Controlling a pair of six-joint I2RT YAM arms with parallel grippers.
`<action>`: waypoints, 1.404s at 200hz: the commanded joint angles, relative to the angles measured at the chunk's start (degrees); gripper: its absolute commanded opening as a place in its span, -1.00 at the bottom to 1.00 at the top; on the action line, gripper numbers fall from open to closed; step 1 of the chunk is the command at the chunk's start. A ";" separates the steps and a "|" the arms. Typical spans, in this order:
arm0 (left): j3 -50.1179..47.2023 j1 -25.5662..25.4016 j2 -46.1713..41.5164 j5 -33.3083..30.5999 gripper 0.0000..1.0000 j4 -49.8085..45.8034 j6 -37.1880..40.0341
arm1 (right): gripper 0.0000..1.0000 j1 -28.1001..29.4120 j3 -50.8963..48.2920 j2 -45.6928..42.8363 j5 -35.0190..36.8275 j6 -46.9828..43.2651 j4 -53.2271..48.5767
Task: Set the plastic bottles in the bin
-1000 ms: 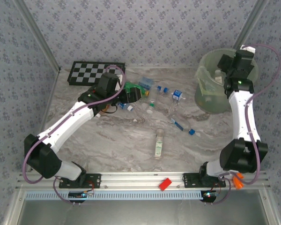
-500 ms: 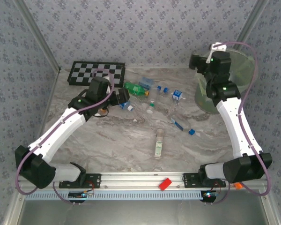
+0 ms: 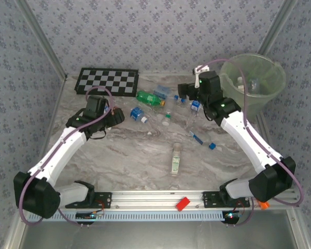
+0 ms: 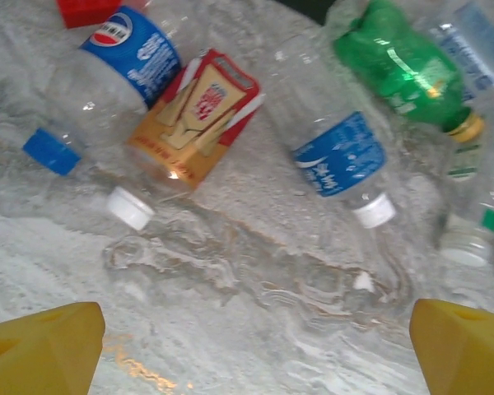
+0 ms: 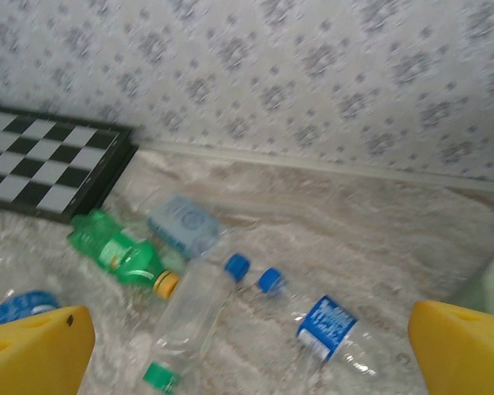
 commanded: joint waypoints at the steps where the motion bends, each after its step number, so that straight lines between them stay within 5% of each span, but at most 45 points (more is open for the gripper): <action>1: 0.49 1.80 3.17 -0.21 0.82 -2.18 3.98 | 0.99 0.95 -0.22 0.55 -1.78 0.44 -2.61; 51: 1.95 5.08 13.61 1.56 0.55 0.70 7.13 | 0.99 0.88 -0.26 -0.47 -1.92 -0.26 -6.59; 136: 7.42 6.76 28.32 2.08 0.54 4.22 12.27 | 0.99 -1.84 -3.82 -4.87 -3.33 -0.55 -8.39; 281: 6.89 5.71 32.08 9.61 0.36 6.15 17.56 | 0.99 -3.75 -0.38 0.29 -6.35 0.77 -6.50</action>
